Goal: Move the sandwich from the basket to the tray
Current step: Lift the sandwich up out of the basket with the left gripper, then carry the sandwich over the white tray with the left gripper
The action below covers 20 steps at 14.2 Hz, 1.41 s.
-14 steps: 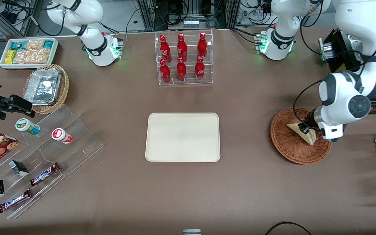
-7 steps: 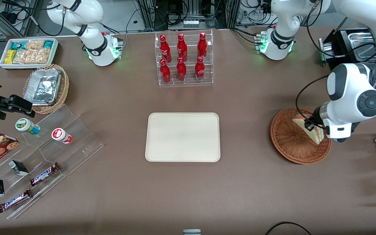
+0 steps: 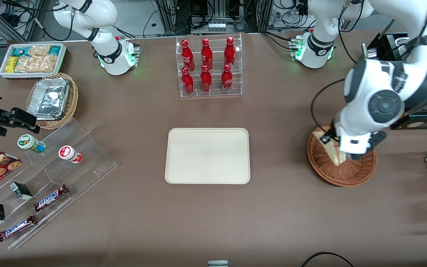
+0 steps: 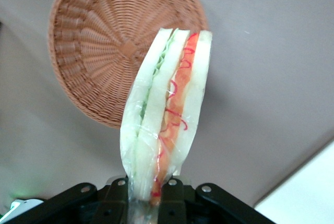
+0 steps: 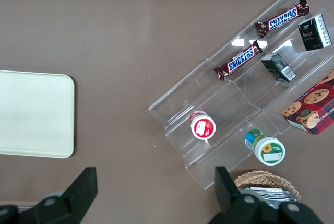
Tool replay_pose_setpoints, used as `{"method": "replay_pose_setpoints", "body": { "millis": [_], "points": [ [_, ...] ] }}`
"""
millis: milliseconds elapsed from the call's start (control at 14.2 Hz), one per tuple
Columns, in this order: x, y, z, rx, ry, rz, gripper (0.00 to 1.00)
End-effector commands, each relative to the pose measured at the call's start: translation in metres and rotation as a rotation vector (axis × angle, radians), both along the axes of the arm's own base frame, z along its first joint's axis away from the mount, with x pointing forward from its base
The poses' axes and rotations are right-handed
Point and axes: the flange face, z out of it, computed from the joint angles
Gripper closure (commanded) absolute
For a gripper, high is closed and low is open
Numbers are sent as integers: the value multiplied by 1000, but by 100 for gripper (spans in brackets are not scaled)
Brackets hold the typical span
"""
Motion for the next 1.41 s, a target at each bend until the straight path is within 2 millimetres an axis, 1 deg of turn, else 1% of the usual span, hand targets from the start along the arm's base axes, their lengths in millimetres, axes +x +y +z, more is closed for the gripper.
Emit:
{"method": "replay_pose_setpoints", "body": {
  "millis": [0,141,283,353,495,707,777,918,989,1130,1201,1342],
  "points": [
    [-7,-49,8,8,-5,-91,82],
    [-11,-76,12,-5,-19,-133,82],
    [-14,-115,7,-33,-17,-178,82],
    [-9,-130,4,-48,-19,-188,82],
    [-8,-172,-14,-60,-7,-236,82],
    [-13,-212,-49,-53,10,-287,82],
    [-16,-224,-56,-59,-7,-306,82],
    [-15,-237,-71,-74,-38,-316,82],
    [-19,-252,-80,-79,-46,-334,82],
    [-22,-265,-100,-73,-37,-346,82],
    [-23,-269,-108,-70,-31,-354,82],
    [-19,-278,-119,-94,-75,-359,82]
  ]
}}
